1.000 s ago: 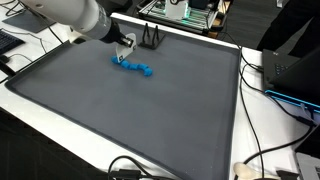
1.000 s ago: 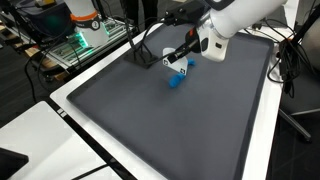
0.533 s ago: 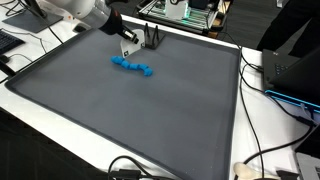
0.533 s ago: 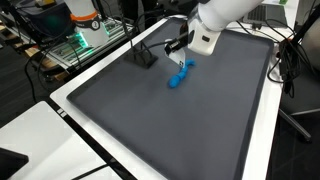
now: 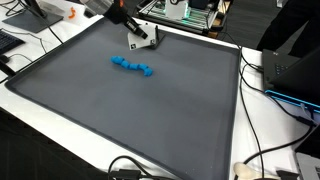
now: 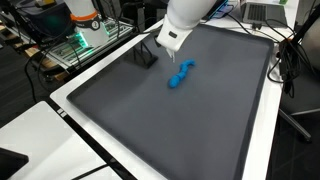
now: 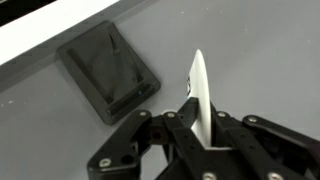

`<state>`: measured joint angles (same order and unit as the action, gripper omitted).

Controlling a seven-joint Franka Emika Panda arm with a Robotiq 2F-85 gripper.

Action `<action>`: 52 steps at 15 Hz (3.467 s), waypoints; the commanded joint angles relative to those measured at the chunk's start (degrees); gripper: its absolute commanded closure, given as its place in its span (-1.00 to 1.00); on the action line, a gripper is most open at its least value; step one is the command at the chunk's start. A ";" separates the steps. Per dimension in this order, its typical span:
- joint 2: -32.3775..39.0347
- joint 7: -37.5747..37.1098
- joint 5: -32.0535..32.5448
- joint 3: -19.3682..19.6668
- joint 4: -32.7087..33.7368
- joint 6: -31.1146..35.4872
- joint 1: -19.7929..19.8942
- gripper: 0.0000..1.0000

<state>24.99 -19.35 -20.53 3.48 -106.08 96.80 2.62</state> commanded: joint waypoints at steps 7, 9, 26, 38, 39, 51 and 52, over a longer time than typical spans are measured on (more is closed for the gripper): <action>-7.50 -4.16 -3.84 1.77 -10.64 4.26 0.87 0.82; -7.92 -4.22 -3.87 1.77 -11.11 4.48 0.86 0.82; -9.68 -7.64 -15.37 5.05 -19.35 4.50 5.46 0.96; -14.70 -7.60 -21.83 7.51 -29.15 10.87 5.87 0.96; -15.10 -7.67 -21.94 7.57 -29.86 12.06 5.85 0.96; -14.87 -5.90 -28.43 7.08 -33.39 20.74 6.04 0.96; -14.75 -5.67 -28.70 7.06 -33.46 20.65 6.04 0.96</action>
<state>11.04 -26.72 -46.81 10.65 -137.75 115.91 8.43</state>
